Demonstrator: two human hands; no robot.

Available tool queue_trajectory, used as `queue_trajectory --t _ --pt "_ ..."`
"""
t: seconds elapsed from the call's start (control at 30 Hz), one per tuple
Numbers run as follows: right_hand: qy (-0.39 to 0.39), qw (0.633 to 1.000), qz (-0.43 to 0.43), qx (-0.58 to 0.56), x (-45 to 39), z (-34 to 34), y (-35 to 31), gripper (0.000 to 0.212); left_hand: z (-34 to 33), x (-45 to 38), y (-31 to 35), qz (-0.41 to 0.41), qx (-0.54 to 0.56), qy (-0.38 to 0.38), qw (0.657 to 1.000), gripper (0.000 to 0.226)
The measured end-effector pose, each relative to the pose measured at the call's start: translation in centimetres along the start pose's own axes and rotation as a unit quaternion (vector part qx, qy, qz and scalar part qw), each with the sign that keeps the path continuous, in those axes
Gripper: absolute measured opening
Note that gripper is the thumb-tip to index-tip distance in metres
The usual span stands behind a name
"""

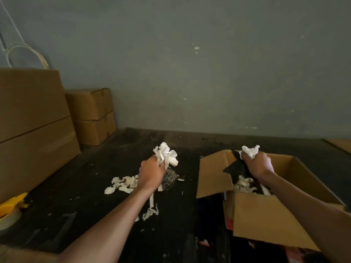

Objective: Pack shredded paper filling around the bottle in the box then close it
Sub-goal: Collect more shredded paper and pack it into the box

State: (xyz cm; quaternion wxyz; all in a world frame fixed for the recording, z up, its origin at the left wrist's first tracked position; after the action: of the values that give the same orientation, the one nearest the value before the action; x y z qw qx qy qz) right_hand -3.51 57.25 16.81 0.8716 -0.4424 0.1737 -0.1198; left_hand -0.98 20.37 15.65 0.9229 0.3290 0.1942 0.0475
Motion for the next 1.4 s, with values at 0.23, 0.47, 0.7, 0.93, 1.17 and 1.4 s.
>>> queue_trajectory --t 0.23,0.47,0.7,0.93,1.17,1.4 --pt "0.085 0.995 -0.04 -0.022 -1.5 9.7 4.4 0.032 -5.7 -0.6 10.6 -0.078 0.047 -0.029 0.995 0.028" --pt "0.083 0.99 -0.096 -0.053 -6.2 14.6 10.6 0.048 -13.7 -1.5 20.6 -0.1 0.12 -0.059 0.986 0.033" --pt "-0.043 0.995 -0.088 -0.014 -12.6 12.1 15.5 0.038 -24.4 -2.8 24.8 0.014 0.177 -0.111 0.978 0.035" --pt "-0.324 0.942 -0.06 0.072 -17.4 6.2 21.7 0.047 -34.3 -2.8 21.9 0.054 0.06 -0.375 0.923 0.073" --pt "-0.302 0.933 -0.058 0.189 -21.9 5.8 23.0 0.097 -37.7 -3.9 21.2 0.079 -0.039 -0.456 0.886 0.085" --pt "-0.48 0.825 -0.082 0.287 -19.3 1.3 26.1 0.108 -41.9 -1.1 19.6 0.0 -0.186 -0.543 0.819 0.083"
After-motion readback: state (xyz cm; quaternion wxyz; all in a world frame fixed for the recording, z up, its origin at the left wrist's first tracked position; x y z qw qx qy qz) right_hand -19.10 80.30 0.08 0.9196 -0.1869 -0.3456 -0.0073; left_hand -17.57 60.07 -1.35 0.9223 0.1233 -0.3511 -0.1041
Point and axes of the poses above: each hand's wrist, its own x-axis away from the middle knuckle, its own z-axis out of the back of the hand, y = z × x, the point moved 6 cm from there along -x, towards the middle knuckle, and after that the axes turned 7 degrees about -x, right-handed, at the moved point
